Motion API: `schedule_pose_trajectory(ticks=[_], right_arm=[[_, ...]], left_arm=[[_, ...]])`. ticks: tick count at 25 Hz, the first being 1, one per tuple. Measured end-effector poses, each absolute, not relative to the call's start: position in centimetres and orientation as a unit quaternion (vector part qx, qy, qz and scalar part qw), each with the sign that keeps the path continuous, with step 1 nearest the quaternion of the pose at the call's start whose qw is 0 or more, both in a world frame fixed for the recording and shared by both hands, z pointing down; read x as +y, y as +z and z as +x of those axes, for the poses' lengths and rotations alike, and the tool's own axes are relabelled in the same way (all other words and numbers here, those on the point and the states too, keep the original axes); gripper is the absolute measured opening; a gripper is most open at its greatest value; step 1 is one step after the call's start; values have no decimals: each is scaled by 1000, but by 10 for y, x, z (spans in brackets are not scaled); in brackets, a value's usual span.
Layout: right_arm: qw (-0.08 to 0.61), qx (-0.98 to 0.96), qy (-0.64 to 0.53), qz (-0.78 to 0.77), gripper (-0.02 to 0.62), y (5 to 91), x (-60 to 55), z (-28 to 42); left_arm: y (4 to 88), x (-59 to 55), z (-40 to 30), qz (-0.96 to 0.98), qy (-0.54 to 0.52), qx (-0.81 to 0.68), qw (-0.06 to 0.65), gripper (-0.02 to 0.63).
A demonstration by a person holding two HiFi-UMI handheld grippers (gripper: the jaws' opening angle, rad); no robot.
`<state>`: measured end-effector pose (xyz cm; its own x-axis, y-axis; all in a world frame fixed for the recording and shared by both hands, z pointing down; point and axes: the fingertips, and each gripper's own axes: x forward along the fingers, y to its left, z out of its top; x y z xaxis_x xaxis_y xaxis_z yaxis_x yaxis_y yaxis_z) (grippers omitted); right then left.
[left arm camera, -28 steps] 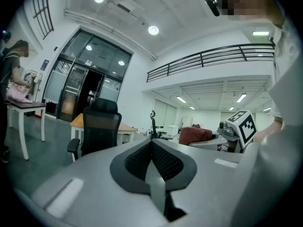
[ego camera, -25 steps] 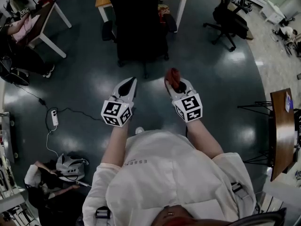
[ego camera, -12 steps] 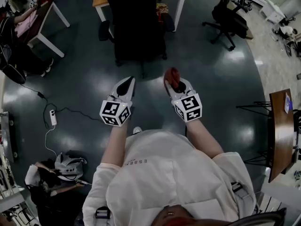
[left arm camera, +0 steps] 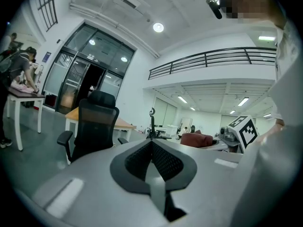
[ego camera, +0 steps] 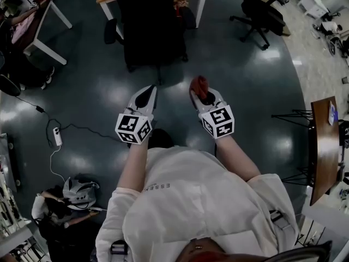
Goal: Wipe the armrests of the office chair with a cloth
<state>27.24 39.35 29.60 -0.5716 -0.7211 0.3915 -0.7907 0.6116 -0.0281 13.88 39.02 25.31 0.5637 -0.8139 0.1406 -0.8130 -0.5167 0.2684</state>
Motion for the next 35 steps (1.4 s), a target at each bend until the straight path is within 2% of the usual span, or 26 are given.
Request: schedule_pose_trajectory(ticks=[7, 22, 35], right_arm=[[186, -862, 118, 457, 54, 318, 340, 282], [199, -821, 116, 523, 54, 302, 74, 266], [239, -817, 150, 502, 54, 355, -68, 302]], left_arm=[[275, 327, 146, 883, 2, -439, 169, 17], [279, 36, 134, 906, -15, -378, 187, 17], [344, -87, 162, 886, 17, -395, 242, 17]])
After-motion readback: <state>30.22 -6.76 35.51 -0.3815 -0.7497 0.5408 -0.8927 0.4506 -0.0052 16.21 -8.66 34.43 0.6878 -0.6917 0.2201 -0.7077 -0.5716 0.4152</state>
